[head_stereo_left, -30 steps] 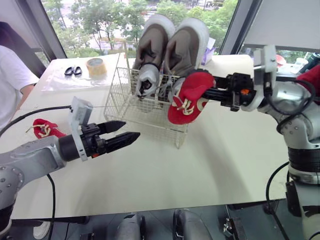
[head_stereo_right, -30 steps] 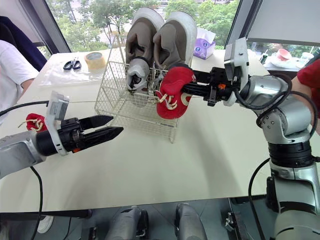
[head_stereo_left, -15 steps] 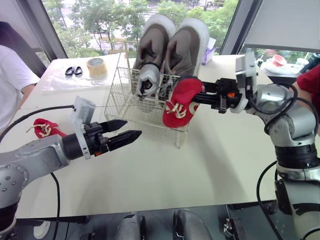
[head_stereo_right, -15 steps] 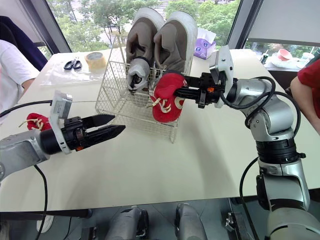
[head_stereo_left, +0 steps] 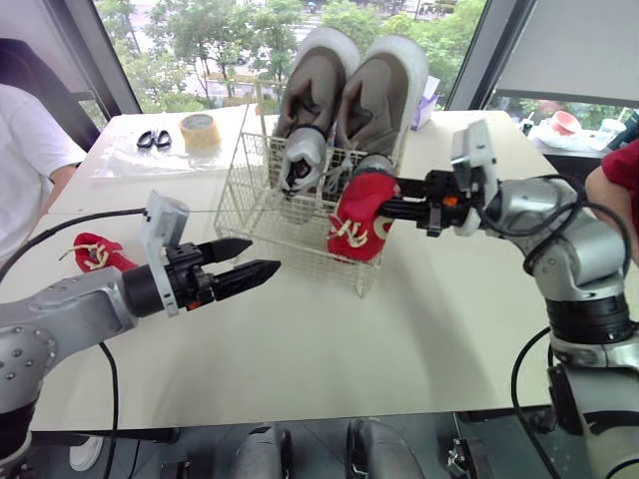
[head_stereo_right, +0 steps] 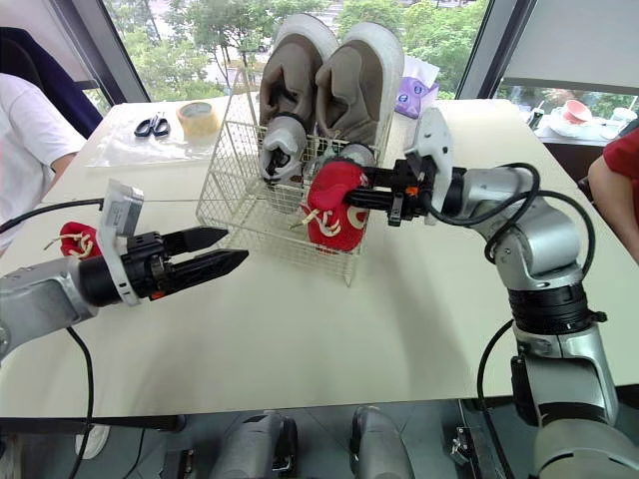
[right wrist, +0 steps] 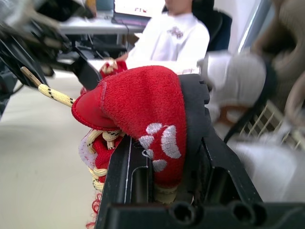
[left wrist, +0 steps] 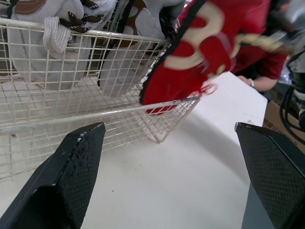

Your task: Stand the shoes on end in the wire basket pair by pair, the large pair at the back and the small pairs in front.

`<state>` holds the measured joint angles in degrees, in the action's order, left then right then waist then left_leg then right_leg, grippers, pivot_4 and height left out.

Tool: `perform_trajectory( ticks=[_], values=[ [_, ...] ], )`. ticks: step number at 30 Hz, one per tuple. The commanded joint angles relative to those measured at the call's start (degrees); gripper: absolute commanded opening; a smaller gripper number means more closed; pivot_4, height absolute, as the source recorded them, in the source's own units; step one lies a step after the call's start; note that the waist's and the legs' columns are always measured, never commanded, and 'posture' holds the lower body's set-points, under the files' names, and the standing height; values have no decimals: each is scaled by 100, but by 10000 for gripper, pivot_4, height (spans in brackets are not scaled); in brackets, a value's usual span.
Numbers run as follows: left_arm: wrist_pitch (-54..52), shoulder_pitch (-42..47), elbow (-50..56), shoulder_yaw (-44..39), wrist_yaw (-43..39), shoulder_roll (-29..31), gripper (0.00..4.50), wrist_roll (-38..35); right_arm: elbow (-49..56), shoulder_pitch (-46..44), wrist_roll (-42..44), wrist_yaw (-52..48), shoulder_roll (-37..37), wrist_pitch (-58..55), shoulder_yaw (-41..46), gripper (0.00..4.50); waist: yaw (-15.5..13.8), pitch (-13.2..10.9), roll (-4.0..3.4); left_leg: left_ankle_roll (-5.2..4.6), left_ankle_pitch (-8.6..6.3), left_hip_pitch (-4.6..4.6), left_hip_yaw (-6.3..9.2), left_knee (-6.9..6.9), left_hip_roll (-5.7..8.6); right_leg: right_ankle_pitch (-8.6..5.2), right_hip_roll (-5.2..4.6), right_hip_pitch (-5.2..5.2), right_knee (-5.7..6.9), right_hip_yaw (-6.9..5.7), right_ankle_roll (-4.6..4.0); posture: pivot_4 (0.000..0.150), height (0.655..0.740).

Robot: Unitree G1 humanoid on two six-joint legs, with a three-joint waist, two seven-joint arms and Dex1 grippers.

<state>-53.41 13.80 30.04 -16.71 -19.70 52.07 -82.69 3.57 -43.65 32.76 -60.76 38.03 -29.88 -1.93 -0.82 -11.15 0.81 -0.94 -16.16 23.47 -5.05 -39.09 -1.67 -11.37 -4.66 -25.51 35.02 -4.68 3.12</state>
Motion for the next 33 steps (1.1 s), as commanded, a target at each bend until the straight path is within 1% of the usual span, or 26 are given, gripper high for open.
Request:
perform_trajectory(
  ticks=[1, 6, 8, 10, 12, 15, 17, 18, 20, 22, 23, 24, 26, 27, 30, 33],
  values=[
    [59, 42, 73, -82, -49, -16, 45000, 20, -103, 68, -188, -66, 10, 205, 49, 19373, 0, 0, 0, 0, 0, 0, 0, 0, 1, 0, 0, 0, 0, 0, 0, 1500, 7400],
    [47, -14, 73, -213, -30, 20, 45000, -36, 0, 122, -162, -127, 49, 178, 183, 44753, 19, -1, 0, 0, 0, 0, 0, 0, -1, 0, 3, -1, 2, 0, 1, 1500, 7400],
    [38, -41, 26, -314, 19, 80, 45000, 1, 144, 136, -139, -105, 111, 165, 282, 44753, 24, -1, 0, 0, 1, -1, 1, 0, -4, 1, 7, -1, 4, 0, 1, 1500, 7400],
    [-34, -52, -81, -499, 110, 266, 45000, 90, 416, 70, 248, -18, 198, -150, 643, 44753, 19, -2, 0, 1, 1, -1, 1, 0, -5, 1, 7, -2, 6, 0, 1, 1500, 7400],
    [-86, -21, -188, -678, 348, 457, 45000, 180, 624, -9, 607, 56, 319, -472, 945, 44753, 15, -3, -1, 1, 1, -1, 1, 0, -5, 1, 7, -3, 6, 0, 2, 1500, 7400],
    [-60, 119, -331, -835, 699, 658, 45000, 531, 840, -90, 763, 241, 569, -775, 1191, 44753, 4, -3, -1, 1, 0, -1, 1, 0, -4, 0, 4, -2, 4, 0, 1, 1500, 7400],
    [-95, 416, -787, -982, 875, 707, 45000, 425, 972, -275, 1082, 394, 769, -1160, 1438, 44753, -2, -4, -1, 1, 0, -1, 1, 0, -3, 0, 2, -2, 3, 0, 0, 1500, 7400],
    [-107, 646, -1147, -1056, 1016, 642, 45000, 188, 999, -387, 1246, 445, 833, -1315, 1531, 44753, 2, -4, -1, 1, 0, -1, 2, 0, -3, 0, 2, -3, 2, -1, 0, 1500, 7400],
    [-50, 1178, -1674, -1092, 1555, 535, 45000, 186, 977, -655, 1541, 551, 869, -1502, 1700, 44753, 7, -4, -1, 1, 0, -1, 2, 0, -4, 0, 4, -3, 4, 0, 0, 1500, 7400],
    [-155, 1751, -2128, -818, 2245, 644, 45000, 870, 911, -993, 1920, 535, 868, -1734, 1773, 44753, 13, -6, 1, 1, 0, -1, 3, 0, -5, 1, 6, -3, 6, -1, 1, 1500, 7400],
    [-337, 1977, -2323, -595, 2551, 808, 45000, 1298, 906, -1139, 2157, 488, 857, -1930, 1749, 44753, 21, -6, 1, 0, 0, -1, 2, 1, -5, 2, 7, -4, 6, -1, 4, 1500, 7400],
    [-660, 2216, -2581, -467, 2934, 935, 45000, 1529, 984, -1216, 2417, 318, 889, -2165, 1647, 44753, 29, -5, 2, 0, 0, -2, 0, 1, -5, 5, 7, -3, 7, 0, 8, 1500, 7400],
    [-1115, 2533, -2879, -373, 3311, 1007, 45000, 1737, 1081, -1279, 2701, 151, 935, -2443, 1523, 44753, 43, -5, 2, -1, 0, -3, -2, 8, -5, 12, 9, -3, 5, 0, 22, 1500, 7400],
    [-1559, 2685, -3075, -416, 3627, 1058, 45000, 1798, 1209, -1225, 2706, -75, 1014, -2486, 1357, 44753, 40, -6, 3, -1, 0, -3, -1, 8, -6, 13, 9, -4, 7, 0, 23, 1500, 7400],
    [-2873, 2844, -3463, -1243, 4667, 1061, 45000, 1859, 1415, -943, 2179, -952, 1230, -2165, 575, 44753, 57, -10, 12, -3, -2, -2, 0, 9, -5, 11, 5, -5, 8, 0, 28, 1500, 7400],
    [-3556, 2956, -3587, -1974, 5096, 797, 45000, 2244, 1355, -756, 1626, -1439, 1348, -1672, 111, 44753, 55, -18, 28, -3, -2, -1, 0, 8, -4, 9, 1, -6, 9, -1, 32, 1500, 7400]
  ],
)
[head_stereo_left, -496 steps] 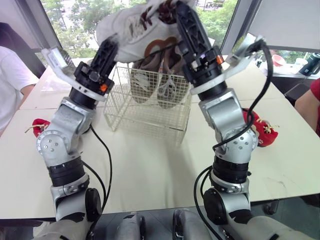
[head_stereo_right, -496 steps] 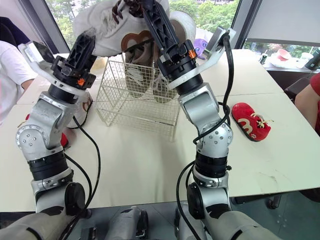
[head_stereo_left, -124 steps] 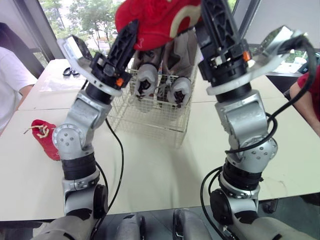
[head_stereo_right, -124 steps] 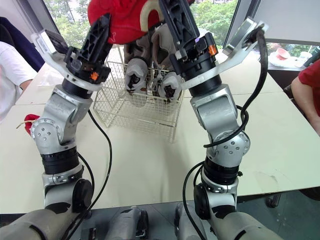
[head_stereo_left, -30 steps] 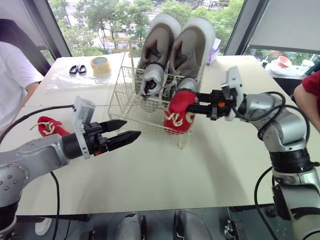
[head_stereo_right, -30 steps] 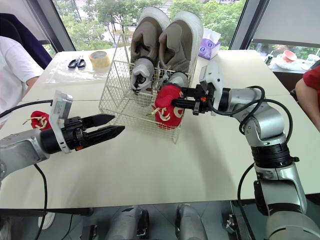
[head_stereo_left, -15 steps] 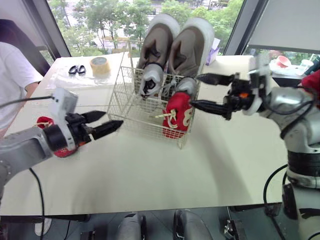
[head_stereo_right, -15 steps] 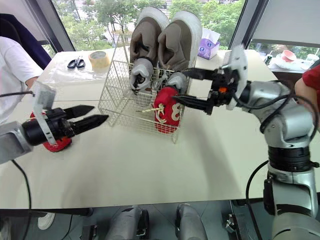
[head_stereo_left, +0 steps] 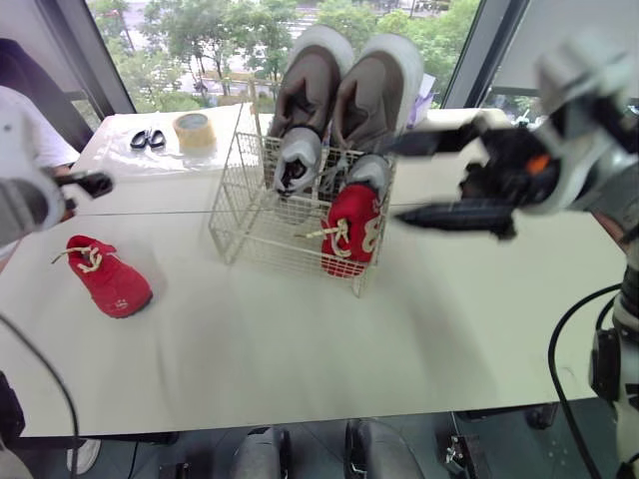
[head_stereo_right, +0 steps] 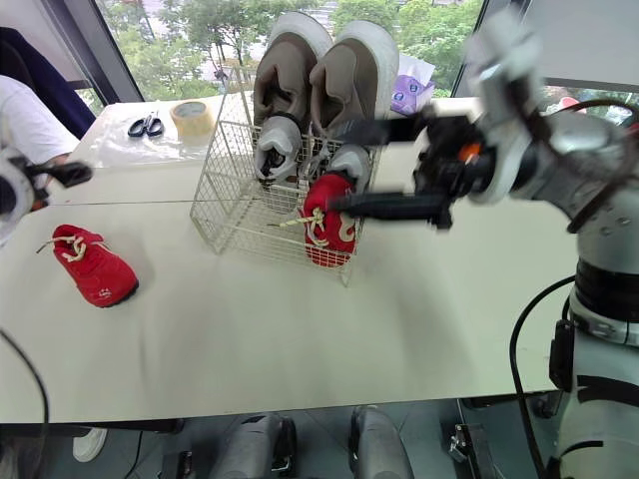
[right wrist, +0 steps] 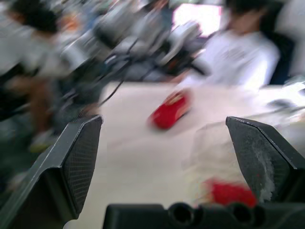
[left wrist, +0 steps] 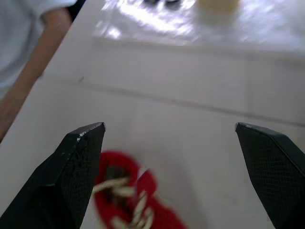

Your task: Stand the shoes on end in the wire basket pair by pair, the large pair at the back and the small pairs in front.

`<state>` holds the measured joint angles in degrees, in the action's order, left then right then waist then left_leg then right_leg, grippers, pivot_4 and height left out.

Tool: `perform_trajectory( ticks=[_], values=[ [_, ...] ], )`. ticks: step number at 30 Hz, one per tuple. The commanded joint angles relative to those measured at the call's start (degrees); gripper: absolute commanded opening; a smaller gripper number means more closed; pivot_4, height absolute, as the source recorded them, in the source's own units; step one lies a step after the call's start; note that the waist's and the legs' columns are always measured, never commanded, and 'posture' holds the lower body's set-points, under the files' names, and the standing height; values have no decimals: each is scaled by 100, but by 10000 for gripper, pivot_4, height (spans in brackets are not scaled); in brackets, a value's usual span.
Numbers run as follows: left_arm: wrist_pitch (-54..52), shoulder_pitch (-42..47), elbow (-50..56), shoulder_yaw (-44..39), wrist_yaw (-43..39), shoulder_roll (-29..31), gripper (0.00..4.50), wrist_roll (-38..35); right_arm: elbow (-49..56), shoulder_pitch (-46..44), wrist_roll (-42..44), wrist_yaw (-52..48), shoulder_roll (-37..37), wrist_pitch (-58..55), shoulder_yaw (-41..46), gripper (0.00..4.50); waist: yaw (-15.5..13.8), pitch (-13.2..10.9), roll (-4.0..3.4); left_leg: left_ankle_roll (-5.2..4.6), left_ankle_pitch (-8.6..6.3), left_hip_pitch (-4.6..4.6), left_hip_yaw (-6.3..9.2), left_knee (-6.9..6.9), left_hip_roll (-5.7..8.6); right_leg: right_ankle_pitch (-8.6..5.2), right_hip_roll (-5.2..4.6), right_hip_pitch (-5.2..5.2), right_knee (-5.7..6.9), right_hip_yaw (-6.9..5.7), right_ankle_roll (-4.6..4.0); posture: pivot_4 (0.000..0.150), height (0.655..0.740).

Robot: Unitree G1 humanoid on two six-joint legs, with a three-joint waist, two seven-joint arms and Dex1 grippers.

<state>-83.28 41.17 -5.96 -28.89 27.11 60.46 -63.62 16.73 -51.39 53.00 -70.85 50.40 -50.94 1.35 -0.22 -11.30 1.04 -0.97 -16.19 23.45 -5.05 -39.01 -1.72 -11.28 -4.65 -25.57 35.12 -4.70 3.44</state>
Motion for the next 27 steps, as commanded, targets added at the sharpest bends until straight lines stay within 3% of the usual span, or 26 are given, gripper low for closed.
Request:
perform_trajectory(
  ticks=[1, 11, 21, 27],
  values=[
    [-744, 262, 2, -925, 473, -131, 45000, 484, 22, 42, -491, -516, 114, 529, -287, 44753, -9, -3, 4, 2, 1, 0, 0, -1, 0, 0, -1, 0, 0, -1, 0, 1500, 7400],
    [-922, -72, -235, -1301, 31, -711, 45000, 1506, 356, 291, -1002, -754, 56, 908, -646, 44753, -49, 4, 21, 71, 23, 0, 10, -3, 3, 3, -12, 1, 6, -10, -6, 1500, 7400],
    [107, 386, -2256, 151, -1647, -610, 45000, 2886, 788, 488, -844, -122, 120, 530, -284, 44753, -55, 6, 23, 61, 9, 1, 7, -1, 4, 4, -29, -5, 9, -17, -10, 1500, 7400],
    [567, 767, -3108, 721, -2465, -517, 17746, 3464, 910, 576, -775, 109, 207, 378, -107, 45000, -43, 6, 22, 50, 4, 2, 3, 0, 4, 5, -35, -10, 11, -16, -10, 1500, 7400]
  ],
)
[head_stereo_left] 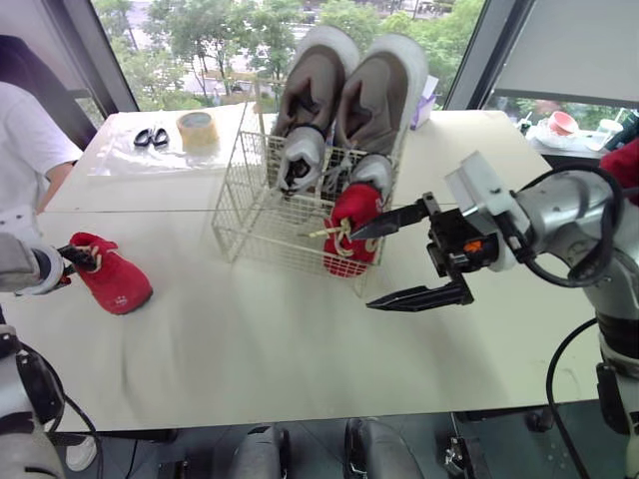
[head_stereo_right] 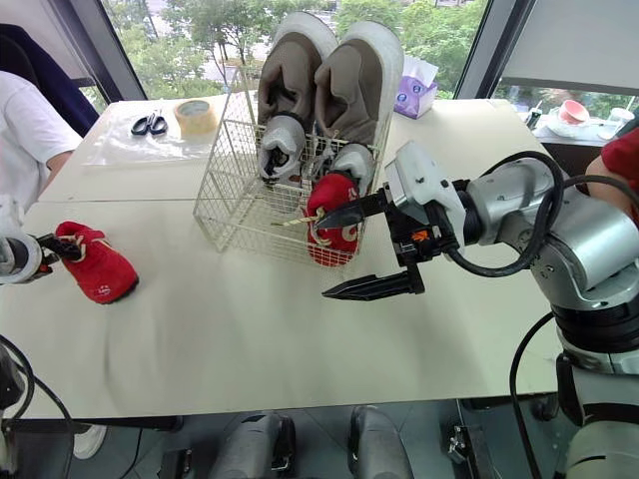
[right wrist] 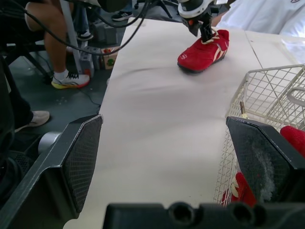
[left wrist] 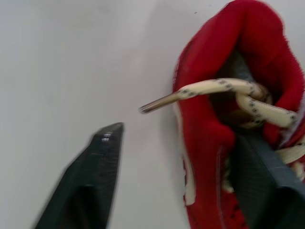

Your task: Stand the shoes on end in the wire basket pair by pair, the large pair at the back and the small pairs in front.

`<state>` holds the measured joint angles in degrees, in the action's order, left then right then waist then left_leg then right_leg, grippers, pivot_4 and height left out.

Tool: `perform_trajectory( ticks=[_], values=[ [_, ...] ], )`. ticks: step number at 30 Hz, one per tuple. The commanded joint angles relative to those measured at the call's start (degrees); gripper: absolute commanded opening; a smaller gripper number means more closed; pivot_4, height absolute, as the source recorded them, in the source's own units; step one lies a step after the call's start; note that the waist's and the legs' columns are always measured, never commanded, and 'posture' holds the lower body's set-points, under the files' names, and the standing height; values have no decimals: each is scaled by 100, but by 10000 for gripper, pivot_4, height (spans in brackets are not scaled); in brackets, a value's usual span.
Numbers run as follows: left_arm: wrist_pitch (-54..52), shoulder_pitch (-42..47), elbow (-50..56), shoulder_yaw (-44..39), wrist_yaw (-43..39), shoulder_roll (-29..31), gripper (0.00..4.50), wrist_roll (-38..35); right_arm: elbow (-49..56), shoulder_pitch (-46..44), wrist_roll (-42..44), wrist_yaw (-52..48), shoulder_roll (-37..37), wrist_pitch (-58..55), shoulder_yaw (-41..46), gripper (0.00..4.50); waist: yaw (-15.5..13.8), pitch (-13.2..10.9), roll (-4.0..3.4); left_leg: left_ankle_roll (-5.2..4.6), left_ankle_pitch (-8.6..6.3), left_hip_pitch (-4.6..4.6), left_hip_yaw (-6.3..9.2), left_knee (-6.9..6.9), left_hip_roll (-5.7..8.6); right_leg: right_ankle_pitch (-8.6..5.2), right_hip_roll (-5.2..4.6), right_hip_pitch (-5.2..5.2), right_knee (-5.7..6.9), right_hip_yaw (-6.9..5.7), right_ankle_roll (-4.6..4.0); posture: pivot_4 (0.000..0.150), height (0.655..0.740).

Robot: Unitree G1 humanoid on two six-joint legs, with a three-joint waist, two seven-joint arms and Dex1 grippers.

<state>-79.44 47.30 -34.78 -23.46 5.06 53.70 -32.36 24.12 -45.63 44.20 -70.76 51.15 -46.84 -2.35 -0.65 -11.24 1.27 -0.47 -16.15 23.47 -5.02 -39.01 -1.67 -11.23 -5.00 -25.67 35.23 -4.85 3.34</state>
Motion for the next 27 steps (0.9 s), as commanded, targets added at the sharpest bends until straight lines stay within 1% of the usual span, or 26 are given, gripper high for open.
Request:
perform_trajectory(
  ticks=[1, 3, 4, 7, 9, 11, 13, 14, 15, 16, 18, 20, 22, 23, 25, 27],
  values=[
    [197, 229, -261, 241, -340, 152, 12646, 405, 183, 13, 113, 118, 141, -51, 278, 45000, 6, 0, 0, -10, 3, 0, 0, 0, 0, 0, 0, 0, 0, 0, 0, 1500, 7400],
    [204, 331, -326, 300, -455, 141, 2803, 526, 193, 24, 128, 144, 152, -72, 293, 45000, 9, 0, 0, -13, 3, 0, -1, 0, -1, 0, 0, -1, 1, 1, 0, 1500, 7400],
    [185, 370, -345, 292, -497, 132, 606, 580, 184, 22, 127, 155, 155, -74, 294, 45000, 7, 0, 0, -15, 3, 0, -2, 0, -1, 0, 0, -1, 1, 1, 0, 1500, 7400],
    [38, 442, -275, 111, -575, 139, 606, 689, 86, -11, 37, 146, 158, -12, 238, 45000, 4, 0, 0, -20, 4, 3, -1, 0, -1, 0, 0, -3, 1, 1, 0, 1500, 7400],
    [-1, 522, -61, -156, -577, 115, 606, 664, 11, -29, -14, 115, 154, 30, 208, 45000, 4, 0, 0, -22, 3, 4, -1, -1, 0, 0, -1, -3, 1, 1, 0, 1500, 7400],
    [-24, 605, 638, -347, -740, 74, 606, 473, -94, -62, -60, 101, 144, 55, 192, 45000, 2, -2, 4, -23, 4, 9, -1, -1, 0, 1, -1, -5, 1, 1, 1, 1500, 7400],
    [-74, 710, 1582, -632, -895, -145, 606, 154, -205, -102, -83, 114, 130, 60, 201, 45000, -22, -1, 10, -23, 5, 26, 4, -8, 0, 1, -1, -17, 2, -1, 1, 1500, 7400],
    [-52, 743, 2136, -753, -964, -309, 606, -9, -253, -119, -85, 120, 125, 55, 211, 45000, -42, 1, 14, -20, 6, 43, 14, -17, 1, 2, -4, -24, 3, -7, 1, 1500, 7400],
    [-108, 742, 2977, -950, -953, -653, 606, -278, -307, -154, -76, 141, 93, 43, 213, 45000, -54, 3, 17, 4, 21, 66, 23, -25, 7, 3, -10, -39, 6, -12, 0, 1500, 7400],
    [-170, 728, 3582, -1093, -938, -916, 606, -434, -344, -179, -68, 154, 73, 36, 213, 45000, -62, 3, 17, 16, 29, 82, 24, -26, 14, 5, -17, -54, 5, -12, -2, 1500, 7400],
    [659, 401, 5082, -1298, -1294, -1577, 606, -980, -451, -213, -51, 159, 8, 11, 178, 45000, -31, 4, 17, 12, 29, 89, 21, -27, 29, 6, -37, -59, 7, -9, 0, 1500, 7400],
    [1176, 293, 5750, -1622, -1644, -2186, 606, -1705, -531, -206, -166, 106, 17, 73, 93, 45000, -8, 4, 17, 5, 26, 89, 14, -25, 40, 7, -49, -58, 2, -5, 2, 1500, 7400],
    [1330, 257, 5910, -1739, -1726, -2446, 606, -2116, -577, -201, -248, 61, 39, 121, 56, 45000, 26, 4, 17, 3, 27, 89, 7, -24, 39, 11, -47, -62, 0, -5, 7, 1500, 7400],
    [1765, 179, 6086, -1526, -1744, -2688, 606, -1998, -632, -278, -203, 77, 62, 38, 122, 45000, 39, 3, 15, 2, 27, 88, 6, -24, 38, 11, -41, -63, 2, -6, 9, 1500, 7400],
    [2488, -36, 6355, -1013, -1749, -2973, 606, -1586, -691, -419, -47, 154, 74, -158, 292, 45000, 37, 3, 14, 5, 30, 77, 5, -24, 29, 11, -23, -59, 13, -9, 10, 1500, 7400],
    [2958, -355, 6544, -505, -1904, -3010, 606, -1236, -646, -469, 67, 227, 113, -310, 409, 45000, 9, 3, 14, 9, 33, 63, 5, -23, 22, 11, -3, -51, 25, -8, 9, 1500, 7400]
  ],
)
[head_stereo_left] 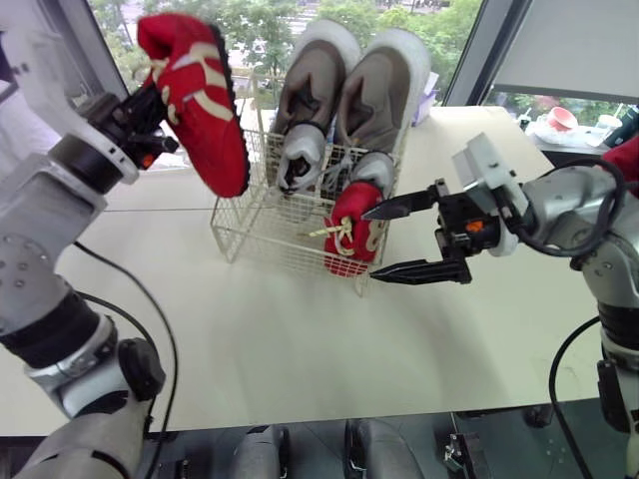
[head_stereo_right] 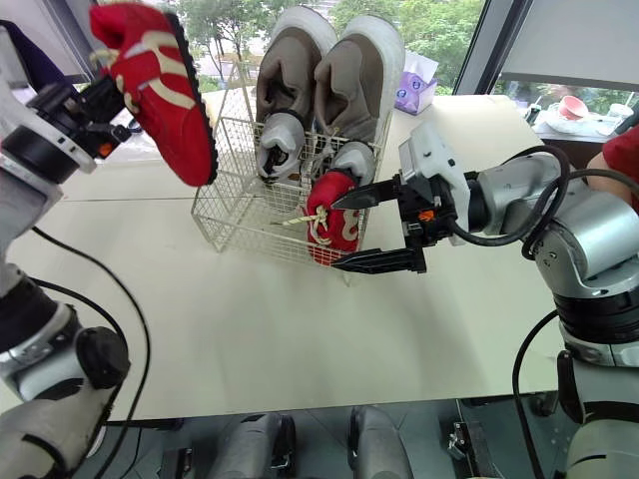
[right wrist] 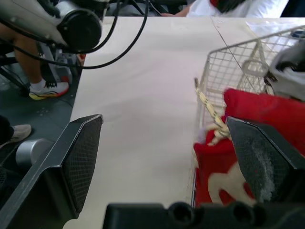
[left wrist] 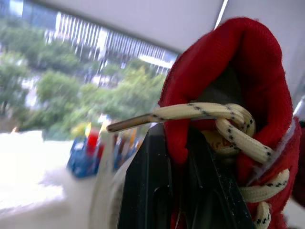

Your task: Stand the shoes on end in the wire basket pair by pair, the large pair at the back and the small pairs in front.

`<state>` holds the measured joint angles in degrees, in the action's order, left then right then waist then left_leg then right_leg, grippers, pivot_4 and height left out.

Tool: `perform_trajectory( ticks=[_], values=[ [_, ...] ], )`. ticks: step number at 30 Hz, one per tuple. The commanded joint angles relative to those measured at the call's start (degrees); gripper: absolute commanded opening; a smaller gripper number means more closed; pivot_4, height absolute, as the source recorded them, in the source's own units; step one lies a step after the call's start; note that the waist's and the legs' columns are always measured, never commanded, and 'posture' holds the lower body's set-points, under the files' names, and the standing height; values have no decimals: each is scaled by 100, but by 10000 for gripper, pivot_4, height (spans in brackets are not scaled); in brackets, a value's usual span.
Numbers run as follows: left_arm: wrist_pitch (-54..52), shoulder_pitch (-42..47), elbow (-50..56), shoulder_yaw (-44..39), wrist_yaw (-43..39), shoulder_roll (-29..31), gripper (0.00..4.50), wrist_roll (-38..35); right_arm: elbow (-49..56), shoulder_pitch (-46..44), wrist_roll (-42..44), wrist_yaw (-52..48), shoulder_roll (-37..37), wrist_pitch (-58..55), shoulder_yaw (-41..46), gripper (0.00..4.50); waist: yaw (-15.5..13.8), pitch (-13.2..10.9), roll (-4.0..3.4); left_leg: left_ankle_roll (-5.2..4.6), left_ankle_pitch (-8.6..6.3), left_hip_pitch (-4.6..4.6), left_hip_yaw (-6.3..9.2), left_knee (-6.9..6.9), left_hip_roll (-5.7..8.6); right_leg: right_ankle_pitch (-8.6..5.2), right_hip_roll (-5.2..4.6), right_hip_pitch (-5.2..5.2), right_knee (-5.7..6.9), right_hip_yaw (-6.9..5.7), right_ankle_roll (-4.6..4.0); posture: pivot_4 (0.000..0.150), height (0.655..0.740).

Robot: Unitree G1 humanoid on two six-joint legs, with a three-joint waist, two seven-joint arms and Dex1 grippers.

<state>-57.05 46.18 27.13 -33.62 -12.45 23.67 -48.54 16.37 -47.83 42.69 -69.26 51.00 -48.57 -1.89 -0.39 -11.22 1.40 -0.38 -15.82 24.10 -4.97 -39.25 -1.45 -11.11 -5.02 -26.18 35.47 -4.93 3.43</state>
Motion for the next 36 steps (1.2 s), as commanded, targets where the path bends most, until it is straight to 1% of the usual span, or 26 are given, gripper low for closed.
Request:
perform_trajectory(
  ticks=[1, 3, 5, 8, 10, 13, 17, 21, 25, 30, 36],
  values=[
    [927, -398, 383, 708, -208, 17, 606, 553, 164, -243, 244, 86, 170, -193, 389, 45000, -34, 0, 0, 0, 0, -3, 0, 0, -2, 0, 6, 2, 3, 0, -1, 1500, 7400],
    [1238, -574, 377, 922, -250, 60, 606, 730, 204, -234, 275, 97, 220, -257, 410, 45000, -42, 0, 0, -28, -15, -9, 5, -2, -6, 1, 16, 11, 3, 0, -6, 1500, 7400],
    [1530, -716, 333, 1100, -299, 100, 606, 937, 203, -226, 270, 115, 275, -293, 437, 45000, -39, 0, 0, -34, -13, -8, 9, -4, -10, 1, 23, 16, -5, 2, -7, 1500, 7400],
    [2236, -1018, 137, 1408, -245, 87, 606, 1614, 128, -234, 303, 213, 453, -416, 656, 45000, -42, 1, 0, -37, -13, -8, 9, -4, -10, 1, 25, 17, -7, 6, -7, 1500, 7400],
    [2723, -1166, -108, 1620, -208, 129, 606, 2112, 153, -234, 460, 289, 444, -526, 765, 45000, -42, 1, 0, -38, -14, -8, 8, -4, -10, 1, 25, 17, -7, 6, -7, 1500, 7400],
    [3258, -1245, -547, 1833, -465, 75, 606, 2322, 179, -244, 577, 353, 372, -610, 772, 45000, -41, 1, 0, -39, -14, -8, 7, -4, -13, 1, 29, 17, -7, 6, -7, 1500, 7400],
    [3860, -1303, -1079, 2007, -644, -119, 606, 2515, -7, -228, 372, 247, 449, -430, 648, 45000, -43, 1, 0, -40, -14, -8, 7, -6, -15, 1, 30, 18, -7, 5, -7, 1500, 7400],
    [4541, -1460, -1474, 2431, -675, -375, 606, 3011, 28, -309, 510, 338, 356, -549, 684, 45000, -46, 1, 0, -42, -15, -7, 5, -6, -15, 2, 28, 18, -9, 6, -7, 1500, 7400],
    [4670, -1782, -1392, 2536, -702, -454, 606, 3110, 98, -241, 531, 427, 373, -580, 737, 45000, -43, 4, -3, -42, -15, -16, 6, -6, -16, 2, 29, 27, -7, 5, -7, 1500, 7400],
    [4588, -2340, -1190, 2433, -581, -518, 606, 3049, 79, -176, 570, 504, 353, -544, 781, 45000, -37, 4, -4, -47, -19, -63, 6, -2, -23, 0, 32, 70, -13, 5, -8, 1500, 7400],
    [4289, -2592, -952, 2260, -461, -477, 606, 2899, 37, -105, 541, 536, 270, -454, 759, 45000, -31, 4, -4, -51, -21, -63, 5, -2, -25, 0, 31, 74, -20, 5, -9, 1500, 7400]
  ],
)
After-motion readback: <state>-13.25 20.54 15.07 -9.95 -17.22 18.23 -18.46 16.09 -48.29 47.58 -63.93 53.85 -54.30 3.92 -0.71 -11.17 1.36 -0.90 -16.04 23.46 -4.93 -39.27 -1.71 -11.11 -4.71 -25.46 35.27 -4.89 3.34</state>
